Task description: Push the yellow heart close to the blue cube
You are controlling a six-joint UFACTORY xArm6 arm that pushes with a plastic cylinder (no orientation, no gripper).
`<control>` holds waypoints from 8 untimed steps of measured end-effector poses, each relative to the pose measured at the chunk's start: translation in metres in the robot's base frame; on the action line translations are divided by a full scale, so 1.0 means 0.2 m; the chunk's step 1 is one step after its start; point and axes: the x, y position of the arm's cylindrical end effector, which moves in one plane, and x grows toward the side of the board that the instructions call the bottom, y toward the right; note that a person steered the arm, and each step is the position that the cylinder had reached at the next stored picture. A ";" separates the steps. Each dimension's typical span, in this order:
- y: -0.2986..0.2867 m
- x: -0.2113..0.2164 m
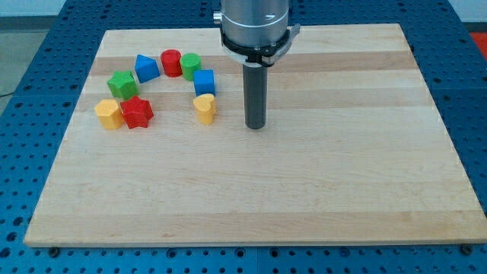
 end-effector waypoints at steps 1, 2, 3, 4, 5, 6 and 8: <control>-0.11 0.00; -0.22 -0.02; -0.29 -0.03; -0.37 -0.06; -0.40 -0.07; -0.40 -0.02; -0.80 0.13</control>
